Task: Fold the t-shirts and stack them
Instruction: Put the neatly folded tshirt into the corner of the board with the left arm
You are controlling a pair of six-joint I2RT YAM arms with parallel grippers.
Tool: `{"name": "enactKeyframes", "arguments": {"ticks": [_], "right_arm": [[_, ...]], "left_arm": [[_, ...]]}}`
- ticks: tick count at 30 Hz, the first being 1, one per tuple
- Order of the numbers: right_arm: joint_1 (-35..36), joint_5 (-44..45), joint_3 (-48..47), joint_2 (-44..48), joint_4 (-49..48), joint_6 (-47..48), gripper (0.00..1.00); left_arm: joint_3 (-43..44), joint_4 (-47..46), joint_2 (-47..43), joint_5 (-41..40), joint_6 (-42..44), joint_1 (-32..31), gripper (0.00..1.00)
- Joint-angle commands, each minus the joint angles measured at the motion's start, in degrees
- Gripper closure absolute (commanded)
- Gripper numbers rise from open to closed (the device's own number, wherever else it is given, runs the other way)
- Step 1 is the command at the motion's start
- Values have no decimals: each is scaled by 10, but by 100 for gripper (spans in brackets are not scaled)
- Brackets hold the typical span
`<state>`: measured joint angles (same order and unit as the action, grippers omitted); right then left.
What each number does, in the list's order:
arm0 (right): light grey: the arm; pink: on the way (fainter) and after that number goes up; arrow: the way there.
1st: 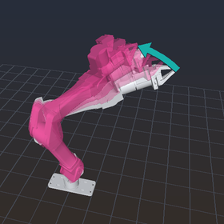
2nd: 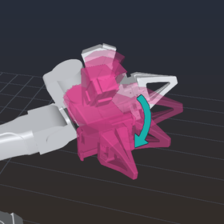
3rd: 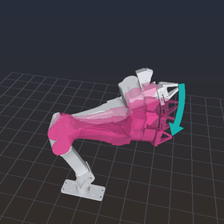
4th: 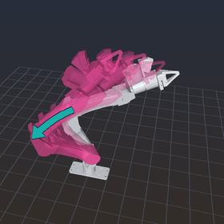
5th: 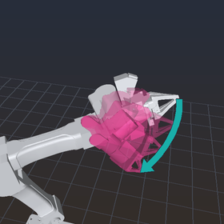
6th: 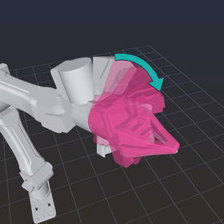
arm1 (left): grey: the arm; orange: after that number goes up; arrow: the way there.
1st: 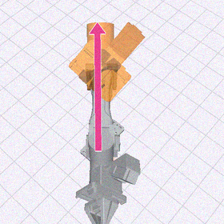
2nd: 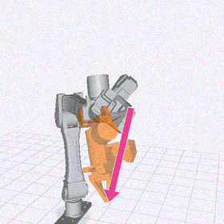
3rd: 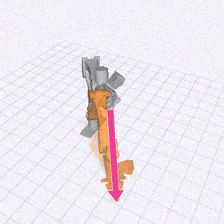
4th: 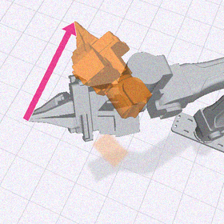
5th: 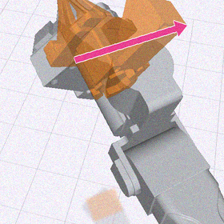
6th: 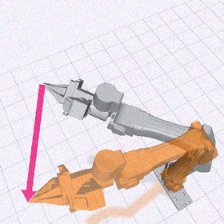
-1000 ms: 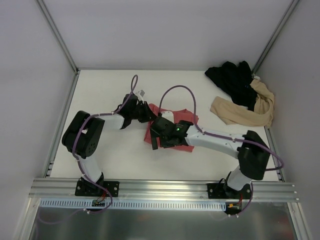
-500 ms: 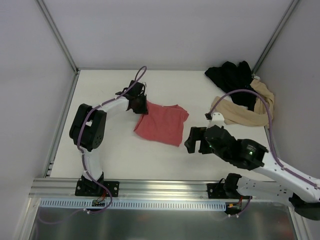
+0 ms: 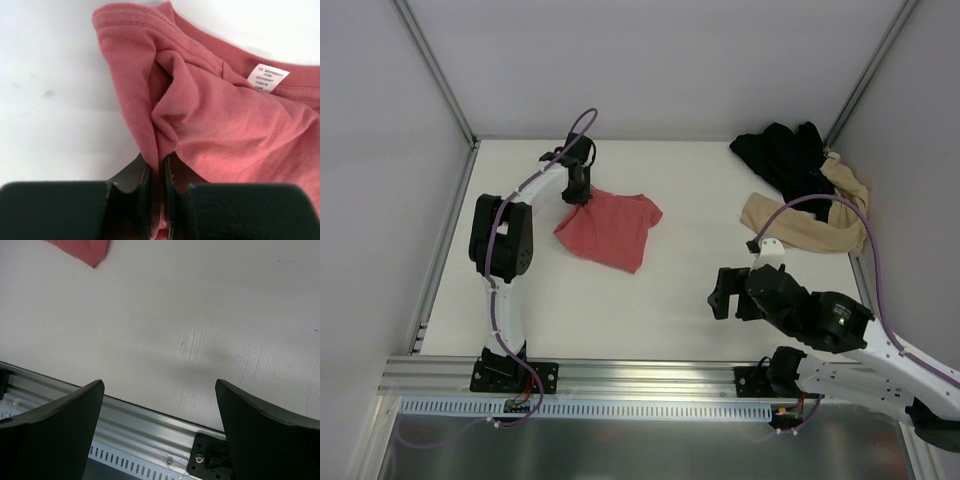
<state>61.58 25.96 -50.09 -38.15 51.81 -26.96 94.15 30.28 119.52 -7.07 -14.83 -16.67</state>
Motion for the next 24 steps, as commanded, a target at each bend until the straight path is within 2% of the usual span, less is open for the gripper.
{"name": "enactKeyframes", "arguments": {"ticks": [1, 3, 8, 12, 24], "right_arm": [[-2, 6, 12, 14, -5, 3, 1], [-3, -17, 42, 24, -16, -1, 1], [-3, -61, 103, 22, -55, -22, 0], [-3, -82, 133, 10, -96, -25, 1], [-3, -141, 148, -113, -191, -27, 0]], "left_arm": [[73, 44, 23, -81, 49, 11, 100], [90, 47, 42, -108, 62, 21, 100], [120, 15, 67, -109, 65, 62, 100], [136, -28, 84, -84, 47, 99, 100], [291, -68, 150, -7, 37, 199, 100]]}}
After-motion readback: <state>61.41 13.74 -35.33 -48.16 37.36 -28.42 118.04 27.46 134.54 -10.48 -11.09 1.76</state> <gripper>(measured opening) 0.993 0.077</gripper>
